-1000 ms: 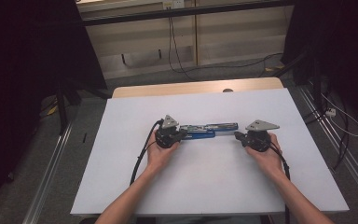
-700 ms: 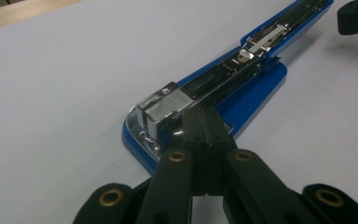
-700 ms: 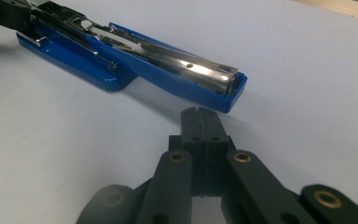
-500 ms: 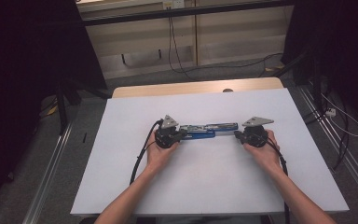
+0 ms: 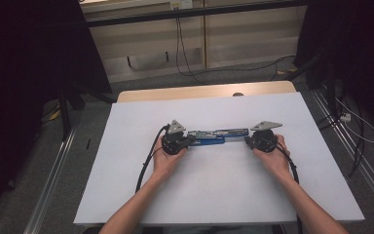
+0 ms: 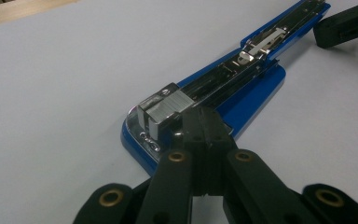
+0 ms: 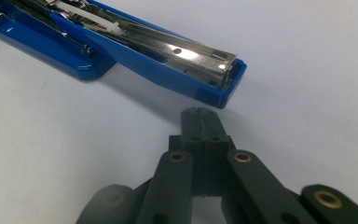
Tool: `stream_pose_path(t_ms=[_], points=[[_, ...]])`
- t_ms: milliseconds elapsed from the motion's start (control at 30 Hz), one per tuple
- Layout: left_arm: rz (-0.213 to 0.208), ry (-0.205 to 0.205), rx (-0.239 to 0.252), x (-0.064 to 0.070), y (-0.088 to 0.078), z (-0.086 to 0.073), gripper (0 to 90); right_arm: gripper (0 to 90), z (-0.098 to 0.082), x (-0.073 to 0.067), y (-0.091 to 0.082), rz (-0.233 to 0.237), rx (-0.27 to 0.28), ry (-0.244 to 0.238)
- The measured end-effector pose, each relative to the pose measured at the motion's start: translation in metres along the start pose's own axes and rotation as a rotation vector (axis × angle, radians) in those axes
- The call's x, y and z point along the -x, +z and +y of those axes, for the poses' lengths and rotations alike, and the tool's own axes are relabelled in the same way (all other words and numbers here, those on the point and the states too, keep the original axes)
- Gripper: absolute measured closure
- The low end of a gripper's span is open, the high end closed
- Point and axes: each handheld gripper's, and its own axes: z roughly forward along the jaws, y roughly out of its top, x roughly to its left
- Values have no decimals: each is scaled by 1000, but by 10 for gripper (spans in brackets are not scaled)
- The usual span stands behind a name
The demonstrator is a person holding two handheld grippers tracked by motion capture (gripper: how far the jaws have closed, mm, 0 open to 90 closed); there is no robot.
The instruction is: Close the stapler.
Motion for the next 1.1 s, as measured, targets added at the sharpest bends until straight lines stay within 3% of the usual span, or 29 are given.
stream_pose_path(t_ms=[100,233,667,1100], points=[[9,7,3,0,0,0,900,900,0,0,1,-1,1,0],[-7,-16,7,-1,1,0,900,900,1,0,2,-2,3,1],[12,1,6,1,1,0,900,900,2,0,3,0,7,3],[7,-14,11,1,2,0,900,900,3,0,3,-2,12,4]])
